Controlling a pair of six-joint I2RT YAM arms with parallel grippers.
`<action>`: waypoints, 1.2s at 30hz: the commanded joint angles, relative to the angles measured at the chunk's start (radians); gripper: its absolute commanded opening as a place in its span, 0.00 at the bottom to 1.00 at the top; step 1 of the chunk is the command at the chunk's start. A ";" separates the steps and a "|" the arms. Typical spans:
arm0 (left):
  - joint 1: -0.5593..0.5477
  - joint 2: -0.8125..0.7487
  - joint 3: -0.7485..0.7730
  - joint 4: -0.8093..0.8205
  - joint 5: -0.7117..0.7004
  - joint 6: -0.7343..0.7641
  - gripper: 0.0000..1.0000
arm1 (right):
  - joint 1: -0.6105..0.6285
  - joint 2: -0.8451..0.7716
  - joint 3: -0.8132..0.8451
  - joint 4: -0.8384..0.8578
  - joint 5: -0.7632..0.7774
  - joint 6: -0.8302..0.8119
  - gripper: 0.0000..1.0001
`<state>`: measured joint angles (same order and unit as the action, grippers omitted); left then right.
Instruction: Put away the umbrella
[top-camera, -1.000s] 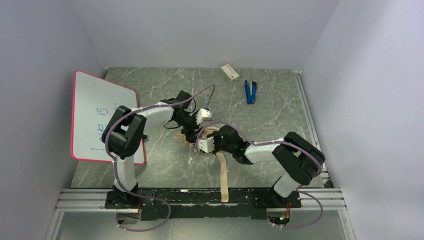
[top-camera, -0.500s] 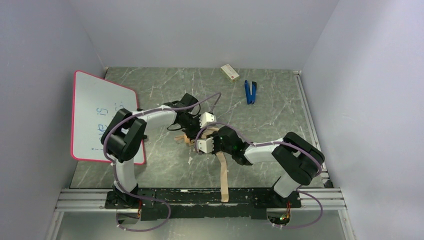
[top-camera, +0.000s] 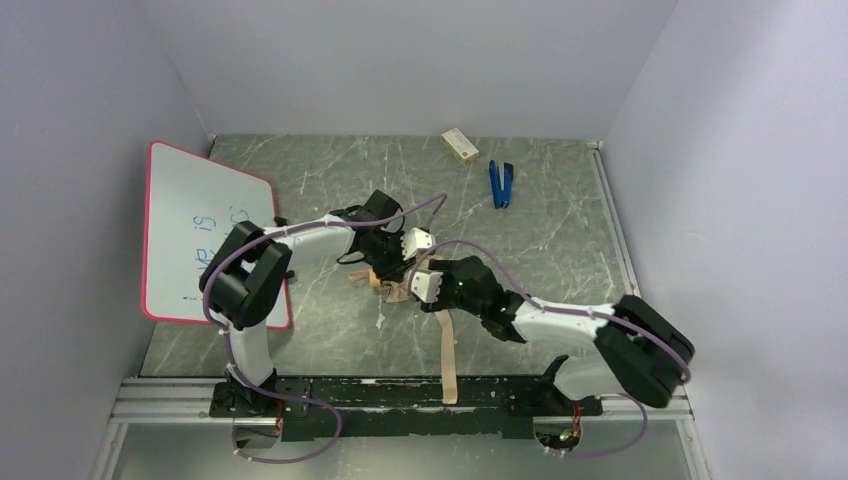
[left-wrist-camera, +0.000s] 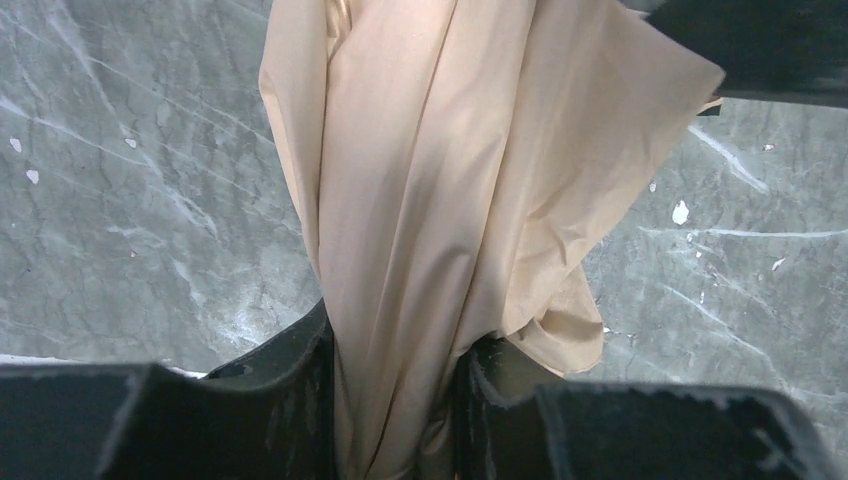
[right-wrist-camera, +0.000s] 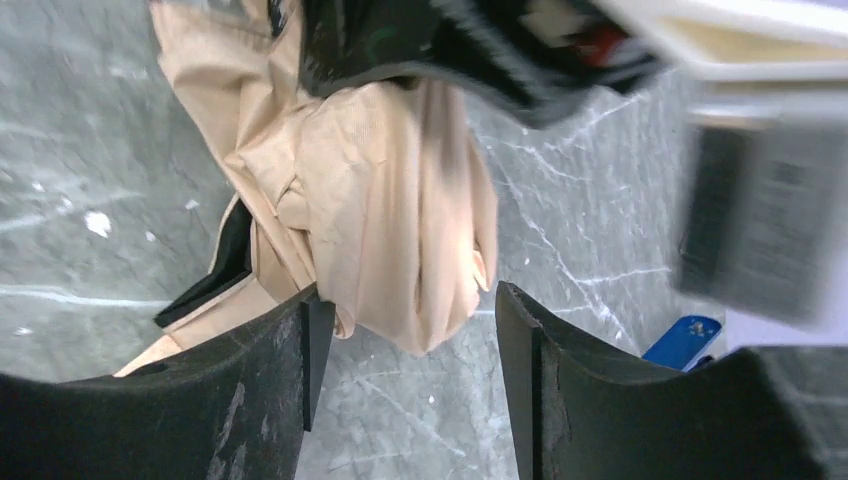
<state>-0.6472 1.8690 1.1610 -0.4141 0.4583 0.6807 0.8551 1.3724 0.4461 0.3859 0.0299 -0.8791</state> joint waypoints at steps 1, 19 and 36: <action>-0.005 0.055 -0.030 -0.020 -0.140 -0.003 0.05 | 0.017 -0.157 -0.039 -0.014 -0.023 0.264 0.63; -0.008 0.047 -0.029 0.007 -0.141 -0.049 0.05 | 0.033 -0.412 0.086 -0.546 0.296 1.426 0.59; -0.030 0.046 -0.040 0.014 -0.186 -0.040 0.05 | 0.215 -0.198 0.028 -0.559 0.372 1.614 0.72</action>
<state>-0.6670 1.8660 1.1610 -0.4065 0.4034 0.6350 1.0088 1.1179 0.4652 -0.1547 0.3134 0.6674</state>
